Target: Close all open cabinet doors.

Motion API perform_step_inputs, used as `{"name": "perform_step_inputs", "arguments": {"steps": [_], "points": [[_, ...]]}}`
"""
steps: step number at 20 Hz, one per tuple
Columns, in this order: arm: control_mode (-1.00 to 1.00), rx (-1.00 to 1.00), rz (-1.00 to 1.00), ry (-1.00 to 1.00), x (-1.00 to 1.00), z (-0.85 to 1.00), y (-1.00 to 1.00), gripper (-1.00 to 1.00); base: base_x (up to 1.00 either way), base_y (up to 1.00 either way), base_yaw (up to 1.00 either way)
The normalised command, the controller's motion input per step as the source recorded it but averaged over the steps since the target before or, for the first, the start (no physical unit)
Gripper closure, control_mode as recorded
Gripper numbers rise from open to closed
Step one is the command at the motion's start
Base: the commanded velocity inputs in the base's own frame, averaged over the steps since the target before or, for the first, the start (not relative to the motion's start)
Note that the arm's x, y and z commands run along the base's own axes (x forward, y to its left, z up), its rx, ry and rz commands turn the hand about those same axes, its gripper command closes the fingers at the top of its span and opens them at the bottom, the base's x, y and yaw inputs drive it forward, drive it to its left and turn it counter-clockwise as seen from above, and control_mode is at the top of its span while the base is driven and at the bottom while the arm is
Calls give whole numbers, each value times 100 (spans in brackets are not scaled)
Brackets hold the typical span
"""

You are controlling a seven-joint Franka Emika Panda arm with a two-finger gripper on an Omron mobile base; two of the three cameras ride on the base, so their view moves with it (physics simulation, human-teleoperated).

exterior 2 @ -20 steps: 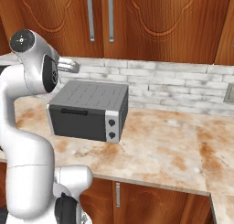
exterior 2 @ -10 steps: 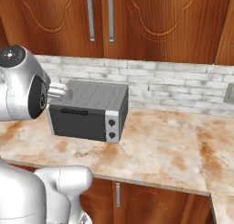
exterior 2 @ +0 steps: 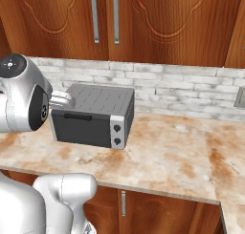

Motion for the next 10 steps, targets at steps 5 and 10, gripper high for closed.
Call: {"name": "perform_step_inputs", "arguments": {"steps": [5,10], "points": [[-100,0,0,0,-1,0,0,-100,0,0,0],[-100,-8,0,-1,-13,0,8,-100,0,0,0]]}}
